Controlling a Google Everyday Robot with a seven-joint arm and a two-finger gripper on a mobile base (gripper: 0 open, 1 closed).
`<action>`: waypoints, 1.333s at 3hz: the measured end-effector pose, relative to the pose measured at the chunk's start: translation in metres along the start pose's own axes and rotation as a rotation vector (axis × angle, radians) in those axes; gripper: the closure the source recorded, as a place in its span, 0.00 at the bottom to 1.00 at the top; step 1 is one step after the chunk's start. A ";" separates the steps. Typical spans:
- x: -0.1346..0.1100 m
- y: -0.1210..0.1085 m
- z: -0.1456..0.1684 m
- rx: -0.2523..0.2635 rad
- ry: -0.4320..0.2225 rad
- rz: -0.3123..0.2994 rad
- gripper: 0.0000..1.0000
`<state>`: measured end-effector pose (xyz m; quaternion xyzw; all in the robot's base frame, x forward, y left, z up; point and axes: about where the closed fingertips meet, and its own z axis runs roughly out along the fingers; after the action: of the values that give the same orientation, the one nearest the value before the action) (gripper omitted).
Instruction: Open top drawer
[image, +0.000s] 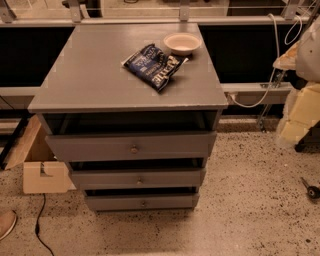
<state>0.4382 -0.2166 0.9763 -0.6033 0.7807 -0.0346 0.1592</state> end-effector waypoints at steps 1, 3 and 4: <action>-0.001 0.000 0.001 0.003 -0.004 -0.003 0.00; -0.006 0.034 0.093 -0.092 -0.148 -0.014 0.00; -0.024 0.054 0.154 -0.156 -0.261 -0.024 0.00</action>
Offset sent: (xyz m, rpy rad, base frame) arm -0.0025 0.0214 -0.1008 0.1272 0.0687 0.0684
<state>0.4378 -0.1584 0.8222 -0.6226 0.7463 0.1029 0.2117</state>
